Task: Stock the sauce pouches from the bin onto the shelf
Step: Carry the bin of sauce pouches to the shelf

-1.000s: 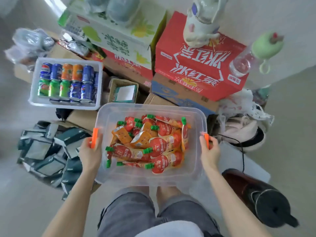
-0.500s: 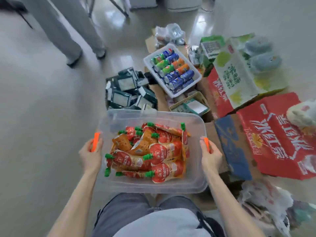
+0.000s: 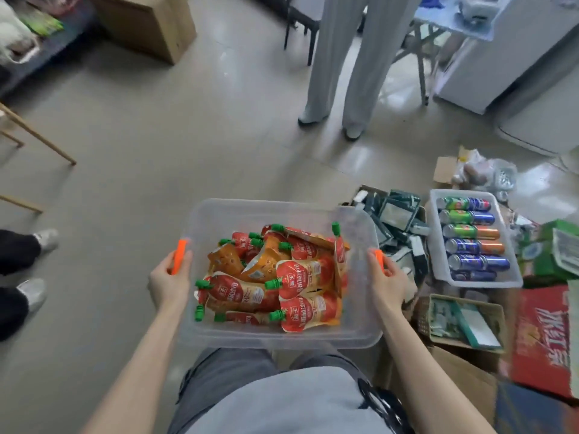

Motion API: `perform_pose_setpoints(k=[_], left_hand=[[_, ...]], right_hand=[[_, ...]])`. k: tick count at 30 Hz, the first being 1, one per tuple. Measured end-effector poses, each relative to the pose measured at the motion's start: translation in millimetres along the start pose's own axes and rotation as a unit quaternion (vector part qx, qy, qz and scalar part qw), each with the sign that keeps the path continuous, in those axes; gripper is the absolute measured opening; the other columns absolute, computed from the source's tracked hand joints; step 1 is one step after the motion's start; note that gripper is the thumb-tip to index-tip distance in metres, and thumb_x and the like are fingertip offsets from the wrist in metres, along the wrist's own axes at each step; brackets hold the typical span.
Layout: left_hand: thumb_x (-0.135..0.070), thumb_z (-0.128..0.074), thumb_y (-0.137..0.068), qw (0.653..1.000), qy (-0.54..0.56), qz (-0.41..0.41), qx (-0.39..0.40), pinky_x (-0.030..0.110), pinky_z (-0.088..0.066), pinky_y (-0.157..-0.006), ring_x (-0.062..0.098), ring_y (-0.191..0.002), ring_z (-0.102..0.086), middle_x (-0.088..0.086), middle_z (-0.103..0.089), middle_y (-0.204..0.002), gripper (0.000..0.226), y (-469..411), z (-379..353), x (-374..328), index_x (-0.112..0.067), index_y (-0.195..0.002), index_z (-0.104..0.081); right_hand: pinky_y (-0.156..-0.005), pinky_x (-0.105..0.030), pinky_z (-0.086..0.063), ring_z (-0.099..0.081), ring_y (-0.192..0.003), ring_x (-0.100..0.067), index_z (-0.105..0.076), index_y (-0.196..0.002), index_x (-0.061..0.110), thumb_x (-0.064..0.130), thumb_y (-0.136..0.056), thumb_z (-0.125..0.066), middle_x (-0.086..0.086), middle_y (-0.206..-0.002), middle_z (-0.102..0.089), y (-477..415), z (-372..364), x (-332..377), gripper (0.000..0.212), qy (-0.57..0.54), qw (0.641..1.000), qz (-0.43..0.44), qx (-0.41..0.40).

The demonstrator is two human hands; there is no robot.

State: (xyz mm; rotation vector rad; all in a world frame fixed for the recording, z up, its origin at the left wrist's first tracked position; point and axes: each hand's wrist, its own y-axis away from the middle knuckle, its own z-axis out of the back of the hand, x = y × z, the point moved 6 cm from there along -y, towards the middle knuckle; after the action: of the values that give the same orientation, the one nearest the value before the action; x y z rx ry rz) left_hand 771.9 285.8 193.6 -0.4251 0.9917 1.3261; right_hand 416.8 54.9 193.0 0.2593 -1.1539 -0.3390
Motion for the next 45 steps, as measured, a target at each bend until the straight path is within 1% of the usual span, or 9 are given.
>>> perform_pose_setpoints(k=[3, 9, 14, 20, 24, 28, 33, 40, 45], left_hand=[[-0.039, -0.062, -0.087, 0.998, 0.018, 0.022, -0.051, 0.032, -0.032, -0.062, 0.019, -0.059, -0.036, 0.000, -0.042, -0.056, 0.029, -40.2, 29.1, 4.9, -0.013, -0.095, -0.071], [-0.042, -0.061, -0.086, 0.989, 0.049, 0.071, -0.121, 0.025, -0.031, -0.052, 0.013, -0.051, -0.032, -0.005, -0.037, -0.050, 0.028, -113.8, 58.3, 1.0, -0.018, -0.074, -0.063], [-0.042, -0.062, -0.086, 0.975, 0.080, 0.119, -0.168, 0.027, -0.035, -0.055, 0.016, -0.058, -0.041, -0.001, -0.048, -0.058, 0.019, -189.6, 60.5, -12.4, -0.024, -0.078, -0.063], [-0.041, -0.063, -0.086, 0.949, 0.120, 0.171, -0.236, 0.031, -0.041, -0.072, 0.022, -0.072, -0.052, 0.005, -0.060, -0.074, 0.032, -274.8, 67.7, -41.5, -0.015, -0.103, -0.069], [-0.043, -0.062, -0.086, 0.933, 0.136, 0.193, -0.270, 0.029, -0.039, -0.074, 0.021, -0.076, -0.053, 0.003, -0.060, -0.077, 0.017, -330.3, 75.3, -65.4, -0.027, -0.088, -0.062], [-0.041, -0.062, -0.087, 0.926, 0.137, 0.198, -0.290, 0.030, -0.039, -0.070, 0.021, -0.069, -0.049, 0.005, -0.057, -0.071, 0.021, -397.7, 87.1, -79.6, -0.022, -0.076, -0.060], [-0.040, -0.062, -0.086, 0.916, 0.157, 0.219, -0.297, 0.026, -0.038, -0.062, 0.013, -0.061, -0.046, -0.004, -0.053, -0.062, 0.028, -508.7, 105.5, -89.2, -0.026, -0.062, -0.057], [-0.041, -0.064, -0.085, 0.911, 0.174, 0.227, -0.296, 0.025, -0.038, -0.064, 0.005, -0.059, -0.048, -0.007, -0.057, -0.064, 0.020, -673.7, 146.6, -127.6, -0.024, -0.074, -0.063], [-0.039, -0.064, -0.086, 0.922, 0.154, 0.204, -0.291, 0.026, -0.038, -0.066, 0.012, -0.063, -0.049, -0.006, -0.055, -0.063, 0.017, -792.6, 174.5, -166.3, -0.022, -0.082, -0.065]], right_hand=[[-0.066, -0.015, -0.045, -0.060, -0.076, -0.004, -0.070, -0.108, 0.013, 0.035, -0.086, -0.067, 0.005, -0.087, -0.069, -9.8, -66.6, 43.3, 0.031, 0.017, 0.998, 0.031, 0.047], [-0.077, -0.024, -0.046, -0.060, -0.090, -0.014, -0.064, -0.120, 0.012, 0.035, -0.086, -0.067, 0.006, -0.094, -0.063, -41.6, -195.4, 123.3, 0.042, 0.050, 0.990, 0.058, 0.120], [-0.078, -0.025, -0.046, -0.059, -0.090, -0.012, -0.065, -0.118, 0.012, 0.038, -0.086, -0.066, 0.005, -0.098, -0.063, -79.2, -309.0, 186.6, 0.041, 0.088, 0.975, 0.096, 0.181], [-0.081, -0.028, -0.044, -0.059, -0.092, -0.015, -0.063, -0.121, 0.012, 0.036, -0.086, -0.066, -0.001, -0.097, -0.063, -115.6, -438.6, 273.6, 0.043, 0.116, 0.957, 0.098, 0.248], [-0.078, -0.026, -0.041, -0.059, -0.087, -0.015, -0.066, -0.115, 0.012, 0.031, -0.085, -0.068, -0.005, -0.096, -0.066, -128.6, -518.6, 328.2, 0.036, 0.117, 0.946, 0.115, 0.278], [-0.079, -0.026, -0.040, -0.058, -0.093, -0.016, -0.065, -0.116, 0.013, 0.035, -0.086, -0.067, -0.001, -0.099, -0.063, -138.4, -603.5, 368.4, 0.038, 0.138, 0.934, 0.127, 0.305], [-0.082, -0.030, -0.044, -0.059, -0.096, -0.019, -0.066, -0.116, 0.014, 0.039, -0.084, -0.068, -0.005, -0.105, -0.065, -145.4, -719.5, 415.8, 0.041, 0.160, 0.929, 0.136, 0.304], [-0.081, -0.029, -0.042, -0.057, -0.094, -0.017, -0.066, -0.117, 0.011, 0.036, -0.084, -0.068, -0.010, -0.113, -0.066, -149.6, -863.3, 487.3, 0.041, 0.145, 0.938, 0.116, 0.294], [-0.083, -0.028, -0.043, -0.056, -0.095, -0.015, -0.065, -0.119, 0.010, 0.035, -0.085, -0.068, -0.011, -0.116, -0.066, -157.0, -959.6, 546.2, 0.042, 0.131, 0.943, 0.117, 0.282]])
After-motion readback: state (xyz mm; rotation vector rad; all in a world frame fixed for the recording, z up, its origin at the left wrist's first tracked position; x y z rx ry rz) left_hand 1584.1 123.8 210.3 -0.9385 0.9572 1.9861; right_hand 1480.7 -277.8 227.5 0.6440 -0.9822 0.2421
